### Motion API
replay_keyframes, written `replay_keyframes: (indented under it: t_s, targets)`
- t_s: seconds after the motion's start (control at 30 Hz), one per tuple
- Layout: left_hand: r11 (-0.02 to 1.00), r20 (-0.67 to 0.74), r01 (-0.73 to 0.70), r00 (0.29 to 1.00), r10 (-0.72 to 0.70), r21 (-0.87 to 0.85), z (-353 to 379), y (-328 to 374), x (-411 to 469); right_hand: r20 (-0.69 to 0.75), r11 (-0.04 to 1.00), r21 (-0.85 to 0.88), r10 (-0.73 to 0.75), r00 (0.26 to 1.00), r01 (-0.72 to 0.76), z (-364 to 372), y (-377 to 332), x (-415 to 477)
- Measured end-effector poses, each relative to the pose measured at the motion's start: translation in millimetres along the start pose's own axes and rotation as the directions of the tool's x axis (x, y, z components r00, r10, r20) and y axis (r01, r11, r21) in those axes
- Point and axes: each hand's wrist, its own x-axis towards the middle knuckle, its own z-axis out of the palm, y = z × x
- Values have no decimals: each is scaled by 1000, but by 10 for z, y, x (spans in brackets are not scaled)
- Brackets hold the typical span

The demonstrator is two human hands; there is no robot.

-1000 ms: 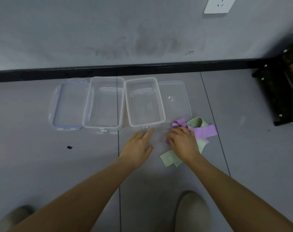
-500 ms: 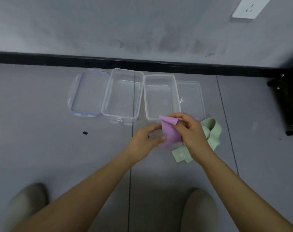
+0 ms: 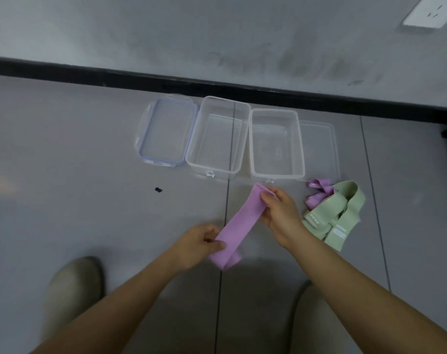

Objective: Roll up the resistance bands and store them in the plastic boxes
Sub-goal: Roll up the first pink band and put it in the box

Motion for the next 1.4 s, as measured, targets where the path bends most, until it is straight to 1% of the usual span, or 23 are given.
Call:
replay_keyframes:
  t_s: [0.07,0.17,0.23,0.3,0.4,0.47,0.5,0.57,0.63,0.7,0.8,0.93,1.0,1.1,1.13,1.2,1.27,1.33,1.4]
  targets:
    - [991,-4,31,1000,-30,129,-56,-137,67,-62,991,-131,-28,998,19,-80,89,117]
    - [941,-42,46,999,-34,335,-137,-284,164,-91,940,-336,-90,992,55,-240,205,300]
    - [896,-78,58,997,-27,441,-211,-309,224,-70,868,-484,-162,984,109,-368,303,434]
    - [863,-95,67,995,-22,501,-304,-299,269,-29,778,-605,-236,971,171,-475,368,499]
    - [826,-63,64,997,-35,560,-489,-281,337,29,642,-736,-286,958,214,-562,388,431]
    - [810,-26,40,999,-31,585,-609,-258,379,103,542,-794,-326,940,275,-617,438,399]
    - [798,-13,25,1000,-22,602,-657,-242,402,142,492,-814,-345,928,308,-637,466,396]
    - [767,-23,5,1000,13,642,-712,-208,465,180,441,-830,-366,913,340,-674,506,394]
    - [728,-106,12,991,84,686,-728,-167,558,183,431,-834,-371,910,344,-711,530,394]
    - [690,-212,32,961,178,723,-715,-108,655,172,429,-841,-366,914,330,-745,529,392]
    - [619,-300,69,912,278,783,-679,-44,785,158,417,-854,-361,919,310,-793,502,392]
    - [548,-294,49,881,370,835,-677,-134,880,207,342,-875,-376,903,342,-853,543,408]
    - [489,-299,69,862,409,869,-677,-248,850,194,362,-873,-357,914,326,-878,594,392]
    - [444,-337,114,819,464,889,-574,-371,707,169,376,-879,-332,928,294,-934,704,327]
    - [434,-328,110,821,468,894,-503,-409,658,170,372,-881,-325,930,291,-954,743,299]
    - [436,-314,112,848,426,893,-296,-484,573,181,357,-887,-317,931,294,-993,807,224]
    - [485,-339,146,877,339,862,-57,-538,545,200,319,-896,-334,921,310,-1033,844,149]
    - [554,-388,187,881,270,811,152,-560,578,233,270,-901,-359,904,339,-1095,877,94]
    - [580,-393,189,886,248,792,261,-552,639,312,200,-895,-355,881,398,-1163,946,36]
